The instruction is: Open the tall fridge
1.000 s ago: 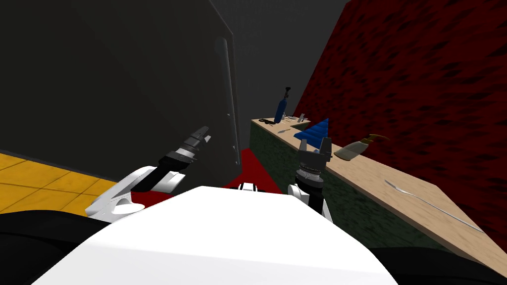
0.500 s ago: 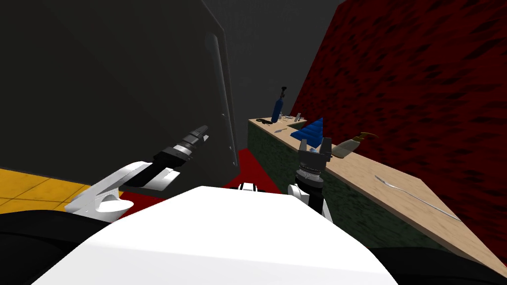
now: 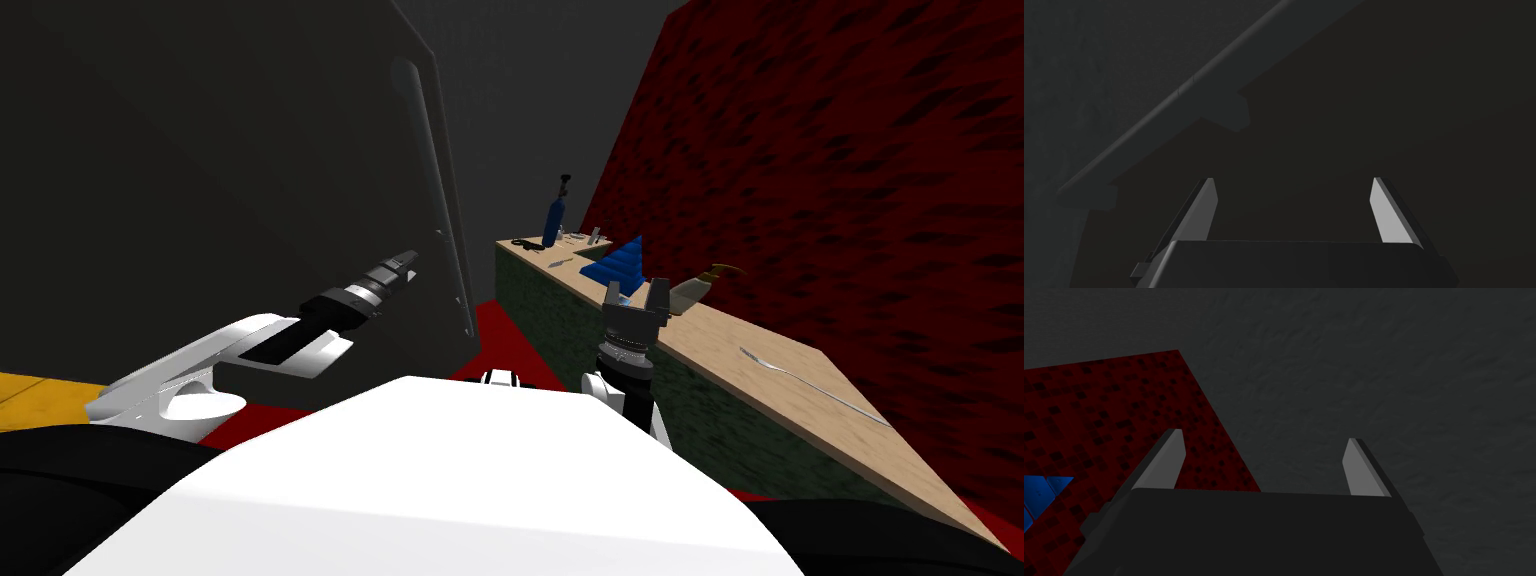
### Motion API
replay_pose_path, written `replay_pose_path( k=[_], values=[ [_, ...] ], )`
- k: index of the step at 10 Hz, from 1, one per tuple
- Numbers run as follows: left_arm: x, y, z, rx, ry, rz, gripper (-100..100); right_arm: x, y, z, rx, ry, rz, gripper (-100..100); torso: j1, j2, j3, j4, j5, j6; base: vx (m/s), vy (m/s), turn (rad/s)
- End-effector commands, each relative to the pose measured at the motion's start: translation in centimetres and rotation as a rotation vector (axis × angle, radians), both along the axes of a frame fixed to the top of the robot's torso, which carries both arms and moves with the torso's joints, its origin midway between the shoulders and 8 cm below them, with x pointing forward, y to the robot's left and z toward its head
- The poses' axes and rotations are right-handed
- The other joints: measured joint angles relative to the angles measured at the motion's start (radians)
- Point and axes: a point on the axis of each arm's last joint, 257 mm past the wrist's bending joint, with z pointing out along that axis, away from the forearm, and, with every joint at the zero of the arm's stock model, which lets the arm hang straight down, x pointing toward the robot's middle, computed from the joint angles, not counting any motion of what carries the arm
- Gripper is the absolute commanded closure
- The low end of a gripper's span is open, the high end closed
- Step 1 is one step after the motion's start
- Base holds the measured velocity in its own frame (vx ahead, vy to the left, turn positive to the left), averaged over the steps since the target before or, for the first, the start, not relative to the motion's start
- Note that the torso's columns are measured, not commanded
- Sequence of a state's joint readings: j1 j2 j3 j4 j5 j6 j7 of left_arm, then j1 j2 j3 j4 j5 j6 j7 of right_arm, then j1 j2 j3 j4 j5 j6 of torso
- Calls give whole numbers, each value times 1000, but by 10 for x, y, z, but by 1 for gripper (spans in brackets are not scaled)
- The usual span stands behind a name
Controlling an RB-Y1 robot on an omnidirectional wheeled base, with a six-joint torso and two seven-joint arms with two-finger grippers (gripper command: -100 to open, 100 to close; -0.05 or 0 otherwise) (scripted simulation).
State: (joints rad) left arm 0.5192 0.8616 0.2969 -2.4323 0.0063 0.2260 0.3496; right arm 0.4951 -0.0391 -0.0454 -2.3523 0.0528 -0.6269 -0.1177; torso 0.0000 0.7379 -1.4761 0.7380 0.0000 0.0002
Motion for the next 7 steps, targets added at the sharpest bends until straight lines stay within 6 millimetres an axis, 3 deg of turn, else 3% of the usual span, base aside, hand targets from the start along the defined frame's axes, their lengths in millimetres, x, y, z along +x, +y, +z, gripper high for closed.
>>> replay_pose_path(
  k=[1,7],
  values=[
    [5,11,1,34,35,34,-100,0,0,0,0,0,0,0,-1,-1,0,0,0,0,16,-33,-24],
    [16,29,17,125,90,100,-100,0,0,0,0,0,0,0,0,0,0,0,0,-1,11,-30,-58]
  ],
)
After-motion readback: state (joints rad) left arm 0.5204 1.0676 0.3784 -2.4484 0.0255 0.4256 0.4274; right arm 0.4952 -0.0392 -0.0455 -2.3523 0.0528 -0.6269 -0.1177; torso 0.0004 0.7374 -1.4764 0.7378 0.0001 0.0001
